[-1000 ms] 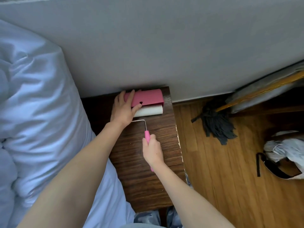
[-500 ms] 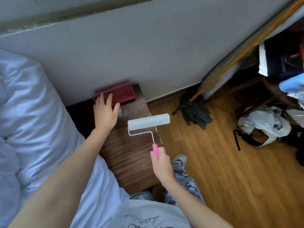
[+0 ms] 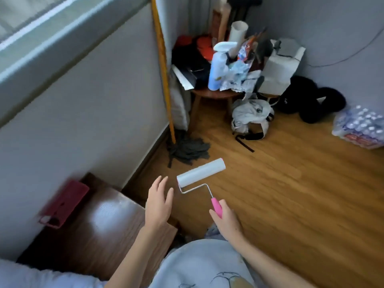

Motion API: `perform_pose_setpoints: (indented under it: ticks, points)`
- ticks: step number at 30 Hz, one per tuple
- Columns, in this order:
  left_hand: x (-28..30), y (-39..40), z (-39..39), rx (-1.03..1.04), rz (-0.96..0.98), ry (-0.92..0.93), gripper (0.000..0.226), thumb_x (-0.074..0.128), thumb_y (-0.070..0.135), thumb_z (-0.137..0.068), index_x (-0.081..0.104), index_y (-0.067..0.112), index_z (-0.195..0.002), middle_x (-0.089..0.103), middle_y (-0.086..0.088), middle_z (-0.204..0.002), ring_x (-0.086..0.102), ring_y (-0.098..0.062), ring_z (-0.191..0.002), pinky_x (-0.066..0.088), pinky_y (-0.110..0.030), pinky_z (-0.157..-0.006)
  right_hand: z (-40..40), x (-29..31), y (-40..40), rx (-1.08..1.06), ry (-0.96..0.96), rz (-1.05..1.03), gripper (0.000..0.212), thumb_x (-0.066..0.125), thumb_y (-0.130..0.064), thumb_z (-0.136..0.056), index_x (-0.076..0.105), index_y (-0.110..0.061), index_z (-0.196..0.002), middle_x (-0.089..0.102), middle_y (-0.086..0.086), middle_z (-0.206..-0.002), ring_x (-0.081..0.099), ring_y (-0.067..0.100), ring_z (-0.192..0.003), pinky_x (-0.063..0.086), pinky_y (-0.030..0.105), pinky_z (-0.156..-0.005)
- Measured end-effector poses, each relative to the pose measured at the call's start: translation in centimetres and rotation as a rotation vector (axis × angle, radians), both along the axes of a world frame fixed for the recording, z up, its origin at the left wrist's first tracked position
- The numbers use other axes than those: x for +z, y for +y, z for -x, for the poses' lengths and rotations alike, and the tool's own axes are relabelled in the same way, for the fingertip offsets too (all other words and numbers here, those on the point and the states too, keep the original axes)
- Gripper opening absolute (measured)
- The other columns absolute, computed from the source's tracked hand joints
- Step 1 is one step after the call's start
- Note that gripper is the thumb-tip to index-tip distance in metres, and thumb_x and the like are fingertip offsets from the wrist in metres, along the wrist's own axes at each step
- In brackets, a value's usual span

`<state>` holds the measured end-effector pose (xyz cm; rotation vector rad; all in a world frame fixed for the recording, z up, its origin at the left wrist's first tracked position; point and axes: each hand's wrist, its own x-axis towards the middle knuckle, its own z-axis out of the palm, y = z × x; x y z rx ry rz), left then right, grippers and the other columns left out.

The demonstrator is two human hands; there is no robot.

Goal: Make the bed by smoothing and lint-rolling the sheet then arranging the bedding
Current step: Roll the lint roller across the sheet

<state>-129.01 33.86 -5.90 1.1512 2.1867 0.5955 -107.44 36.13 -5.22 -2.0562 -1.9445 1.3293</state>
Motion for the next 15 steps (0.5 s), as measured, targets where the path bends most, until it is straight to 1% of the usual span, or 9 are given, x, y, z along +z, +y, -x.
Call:
perform_pose_setpoints:
  ticks: [3,6,8,10,12,13,15]
  points:
    - [0.7,3.5,-5.5,-0.142,0.018,0.015,0.045,0.047,0.029,-0.101,0.042,0.023,-0.144,0.035,0.004,-0.153,0.033,-0.014,-0.139,0.034,-0.034,-0.109,-6.5,0.3,0.9,-0.206,0.019,-0.011,0.039,0.059,-0.031,-0.093,0.028,-0.026,-0.07,0.034,-0.006,-0.061,0.034,0.009,-0.054,0.027,0.024,-0.051]
    - [1.3,6.8,-10.6,-0.252,0.011,0.008,0.044,0.051,0.026,-0.099,0.045,0.021,-0.142,0.041,0.002,-0.149,0.041,-0.016,-0.134,0.036,-0.029,-0.103,-13.0,0.8,1.4,-0.386,-0.008,-0.044,0.041,0.059,-0.028,-0.093,0.027,-0.029,-0.068,0.037,-0.006,-0.06,0.035,0.005,-0.052,0.025,0.021,-0.047]
    - [1.5,8.9,-13.9,-0.363,0.022,0.007,0.046,0.053,0.026,-0.098,0.045,0.019,-0.142,0.043,0.0,-0.147,0.044,-0.017,-0.132,0.037,-0.029,-0.101,-16.8,0.9,1.7,-0.513,-0.021,-0.056,0.04,0.06,-0.026,-0.092,0.028,-0.029,-0.068,0.038,-0.007,-0.06,0.036,0.004,-0.051,0.025,0.02,-0.046]
    - [1.5,10.7,-17.3,-0.48,0.045,0.017,0.047,0.055,0.023,-0.097,0.046,0.016,-0.142,0.043,-0.004,-0.147,0.044,-0.021,-0.132,0.038,-0.032,-0.102,-20.2,0.6,1.6,-0.629,-0.027,-0.071,0.031,0.061,-0.025,-0.092,0.036,-0.029,-0.073,0.041,-0.008,-0.061,0.04,0.005,-0.052,0.03,0.019,-0.047]
    - [1.6,12.0,-20.5,-0.611,0.066,0.045,0.047,0.055,0.022,-0.097,0.046,0.014,-0.142,0.043,-0.007,-0.147,0.043,-0.024,-0.133,0.038,-0.035,-0.103,-23.0,0.4,0.9,-0.768,-0.018,-0.074,0.016,0.062,-0.025,-0.092,0.048,-0.022,-0.084,0.047,-0.006,-0.065,0.048,0.009,-0.057,0.04,0.023,-0.051]
    - [1.9,12.5,-22.1,-0.676,0.072,0.054,0.046,0.055,0.022,-0.097,0.045,0.013,-0.142,0.044,-0.008,-0.146,0.043,-0.025,-0.133,0.038,-0.036,-0.104,-24.1,0.2,0.4,-0.84,-0.008,-0.083,0.014,0.062,-0.025,-0.092,0.05,-0.019,-0.088,0.05,-0.005,-0.066,0.05,0.011,-0.059,0.043,0.026,-0.053]
    - [2.1,13.4,-24.9,-0.803,0.086,0.059,0.046,0.054,0.023,-0.098,0.045,0.013,-0.142,0.044,-0.008,-0.146,0.044,-0.025,-0.132,0.038,-0.035,-0.103,-25.7,0.1,-1.0,-0.97,0.017,-0.09,0.014,0.062,-0.026,-0.093,0.052,-0.017,-0.089,0.052,-0.003,-0.068,0.053,0.01,-0.06,0.044,0.024,-0.052]
